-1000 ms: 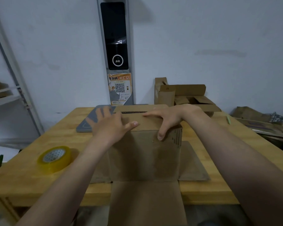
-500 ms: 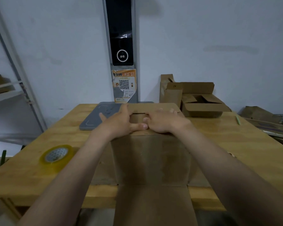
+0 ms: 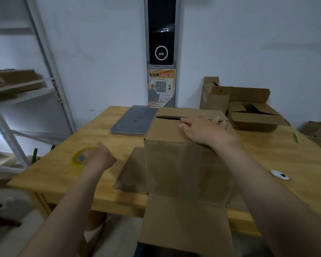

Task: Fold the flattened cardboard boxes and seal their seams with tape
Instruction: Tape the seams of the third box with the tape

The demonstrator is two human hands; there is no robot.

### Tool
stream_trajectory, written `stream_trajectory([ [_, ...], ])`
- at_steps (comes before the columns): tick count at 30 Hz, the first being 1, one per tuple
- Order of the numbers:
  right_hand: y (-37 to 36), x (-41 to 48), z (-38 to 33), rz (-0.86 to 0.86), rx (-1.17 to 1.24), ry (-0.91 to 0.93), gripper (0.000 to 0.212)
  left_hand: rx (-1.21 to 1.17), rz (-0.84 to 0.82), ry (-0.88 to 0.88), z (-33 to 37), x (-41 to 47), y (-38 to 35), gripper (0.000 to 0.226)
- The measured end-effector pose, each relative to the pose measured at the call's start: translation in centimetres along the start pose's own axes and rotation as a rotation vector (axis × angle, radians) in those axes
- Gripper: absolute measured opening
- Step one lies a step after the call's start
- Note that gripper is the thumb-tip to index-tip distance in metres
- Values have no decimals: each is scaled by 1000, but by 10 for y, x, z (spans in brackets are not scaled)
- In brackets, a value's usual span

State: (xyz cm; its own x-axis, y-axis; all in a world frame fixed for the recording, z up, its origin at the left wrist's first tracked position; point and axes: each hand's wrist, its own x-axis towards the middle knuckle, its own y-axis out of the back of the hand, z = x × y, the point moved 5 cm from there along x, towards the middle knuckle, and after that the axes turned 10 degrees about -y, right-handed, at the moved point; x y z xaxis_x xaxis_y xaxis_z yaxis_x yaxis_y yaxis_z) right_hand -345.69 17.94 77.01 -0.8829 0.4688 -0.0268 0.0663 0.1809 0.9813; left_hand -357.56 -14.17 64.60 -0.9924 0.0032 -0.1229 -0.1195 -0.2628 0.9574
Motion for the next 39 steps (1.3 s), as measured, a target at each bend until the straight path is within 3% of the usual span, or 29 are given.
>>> stream_trajectory([
  [4,-1,-3,0,13,0,5,50,82,-55,76,-24,17,-24,78],
  [9,-2,-5,0,13,20,2,51,130,145,45,-35,14,-23,31],
  [13,-2,-6,1,19,22,9,51,83,221,-49,-21,10,-9,38],
  [16,-1,-7,2,25,17,24,52,-79,313,-196,13,-2,22,31],
  [21,1,-6,10,5,19,33,52,-348,622,-416,95,-59,108,23],
  [24,4,-4,14,0,35,49,53,-493,710,-490,132,-86,143,33],
  [28,10,-1,25,25,82,65,60,-786,675,-705,186,-110,157,49],
  [31,13,-4,34,87,191,30,88,-901,616,-788,221,-116,148,55],
  [35,19,-6,42,161,357,33,117,-1213,356,-811,251,-108,125,60],
  [37,22,-6,46,177,399,58,114,-1349,210,-772,258,-108,113,56],
  [39,22,-1,49,172,440,81,92,-1441,122,-728,260,-103,104,51],
])
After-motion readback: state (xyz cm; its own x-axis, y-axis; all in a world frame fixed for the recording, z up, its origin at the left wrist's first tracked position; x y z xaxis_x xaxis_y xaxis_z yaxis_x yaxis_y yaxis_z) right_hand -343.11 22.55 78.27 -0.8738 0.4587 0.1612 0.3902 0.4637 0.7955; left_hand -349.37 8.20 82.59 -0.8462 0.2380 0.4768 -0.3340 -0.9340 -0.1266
